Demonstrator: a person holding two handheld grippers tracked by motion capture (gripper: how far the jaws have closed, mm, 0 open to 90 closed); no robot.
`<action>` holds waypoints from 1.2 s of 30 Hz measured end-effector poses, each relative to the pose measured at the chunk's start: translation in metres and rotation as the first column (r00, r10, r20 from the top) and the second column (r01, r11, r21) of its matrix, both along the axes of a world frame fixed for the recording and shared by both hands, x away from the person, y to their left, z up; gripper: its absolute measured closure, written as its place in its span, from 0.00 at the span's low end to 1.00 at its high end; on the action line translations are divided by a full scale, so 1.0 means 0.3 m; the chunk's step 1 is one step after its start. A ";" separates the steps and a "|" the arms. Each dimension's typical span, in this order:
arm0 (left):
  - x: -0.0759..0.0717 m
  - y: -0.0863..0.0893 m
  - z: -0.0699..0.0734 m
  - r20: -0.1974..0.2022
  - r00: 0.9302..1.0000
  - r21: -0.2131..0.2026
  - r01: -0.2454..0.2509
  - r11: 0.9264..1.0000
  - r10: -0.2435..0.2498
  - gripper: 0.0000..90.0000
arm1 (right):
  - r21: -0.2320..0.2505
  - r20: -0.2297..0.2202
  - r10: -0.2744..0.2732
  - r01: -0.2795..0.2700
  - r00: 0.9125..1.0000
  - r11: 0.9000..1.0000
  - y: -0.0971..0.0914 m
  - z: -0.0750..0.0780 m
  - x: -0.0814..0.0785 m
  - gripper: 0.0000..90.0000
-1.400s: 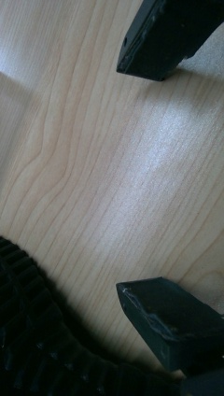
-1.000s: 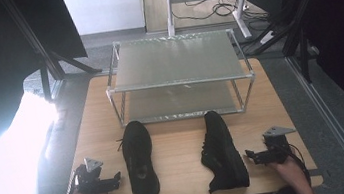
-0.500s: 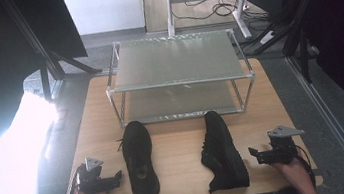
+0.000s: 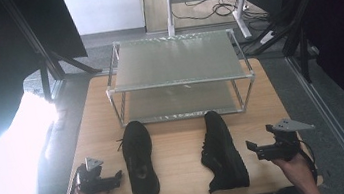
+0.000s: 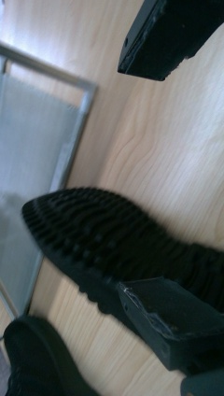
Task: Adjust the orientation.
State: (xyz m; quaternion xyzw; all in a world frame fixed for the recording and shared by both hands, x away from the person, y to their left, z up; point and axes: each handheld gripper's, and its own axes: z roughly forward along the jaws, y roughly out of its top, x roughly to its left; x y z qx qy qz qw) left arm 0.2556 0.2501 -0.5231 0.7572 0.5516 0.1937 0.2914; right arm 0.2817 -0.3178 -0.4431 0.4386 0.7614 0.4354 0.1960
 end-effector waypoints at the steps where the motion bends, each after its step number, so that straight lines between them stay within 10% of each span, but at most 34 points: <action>1: 0.000 0.000 0.000 0.000 1.000 0.000 0.000 1.000 0.000 0.00 | -0.001 0.007 0.010 -0.010 1.000 1.000 0.012 0.008 0.001 0.00; 19: 0.000 0.000 0.000 0.000 1.000 0.000 -0.001 1.000 0.001 0.00 | -0.079 0.004 0.075 -0.075 0.997 0.994 0.191 -0.019 0.083 0.00; 36: 0.000 -0.001 0.000 0.001 1.000 -0.002 -0.003 1.000 0.003 0.00 | -0.012 0.007 -0.009 0.009 1.000 1.000 0.052 -0.031 0.077 0.00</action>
